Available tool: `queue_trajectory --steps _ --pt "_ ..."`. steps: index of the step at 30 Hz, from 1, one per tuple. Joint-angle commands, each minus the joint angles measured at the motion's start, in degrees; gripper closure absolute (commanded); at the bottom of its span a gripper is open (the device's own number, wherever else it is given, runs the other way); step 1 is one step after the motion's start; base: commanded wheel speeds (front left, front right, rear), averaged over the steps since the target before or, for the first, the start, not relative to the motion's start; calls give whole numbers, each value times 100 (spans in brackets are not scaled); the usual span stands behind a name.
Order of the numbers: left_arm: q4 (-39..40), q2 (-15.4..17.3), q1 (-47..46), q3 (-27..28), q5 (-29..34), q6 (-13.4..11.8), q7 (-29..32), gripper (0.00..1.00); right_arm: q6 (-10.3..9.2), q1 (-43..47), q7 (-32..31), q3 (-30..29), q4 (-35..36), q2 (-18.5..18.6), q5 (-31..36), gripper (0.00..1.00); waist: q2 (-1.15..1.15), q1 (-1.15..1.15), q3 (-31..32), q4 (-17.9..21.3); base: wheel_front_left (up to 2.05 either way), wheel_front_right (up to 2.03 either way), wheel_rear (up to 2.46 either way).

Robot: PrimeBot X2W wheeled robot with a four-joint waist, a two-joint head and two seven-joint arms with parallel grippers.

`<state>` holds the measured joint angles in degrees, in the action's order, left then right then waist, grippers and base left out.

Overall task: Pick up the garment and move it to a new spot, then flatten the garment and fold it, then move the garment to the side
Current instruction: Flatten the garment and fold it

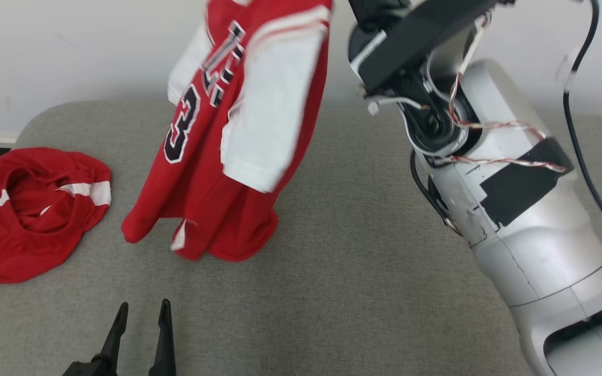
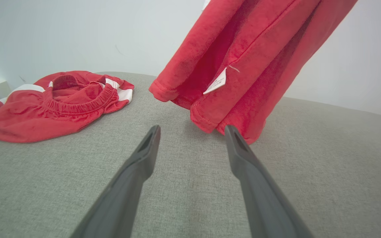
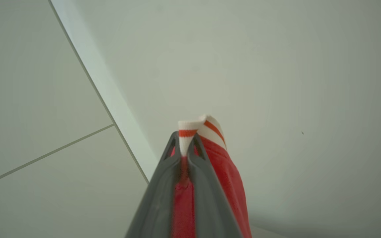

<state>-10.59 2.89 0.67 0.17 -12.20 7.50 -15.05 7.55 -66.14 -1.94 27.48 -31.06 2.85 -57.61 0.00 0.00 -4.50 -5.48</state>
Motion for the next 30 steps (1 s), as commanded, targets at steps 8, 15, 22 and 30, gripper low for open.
queue_trajectory --steps 8,15,22,30 --pt "61 -1 -40 -42 -37 -21 -19 0 -12 876 433 -1035 -1586 268 709 100 0 0 -148 292 0 0 0" --pt "55 -1 -92 -24 20 -20 -19 0 -12 1598 761 -1855 -2128 661 976 100 0 0 -232 473 0 0 0" --pt "21 0 -193 -79 57 -15 -19 0 -12 2212 1020 -2617 -2243 843 977 100 0 0 -263 529 0 0 0" --pt "-33 0 -58 -140 46 -11 -19 0 -12 3113 912 -3289 -1489 919 1036 100 0 0 -118 378 0 0 0"
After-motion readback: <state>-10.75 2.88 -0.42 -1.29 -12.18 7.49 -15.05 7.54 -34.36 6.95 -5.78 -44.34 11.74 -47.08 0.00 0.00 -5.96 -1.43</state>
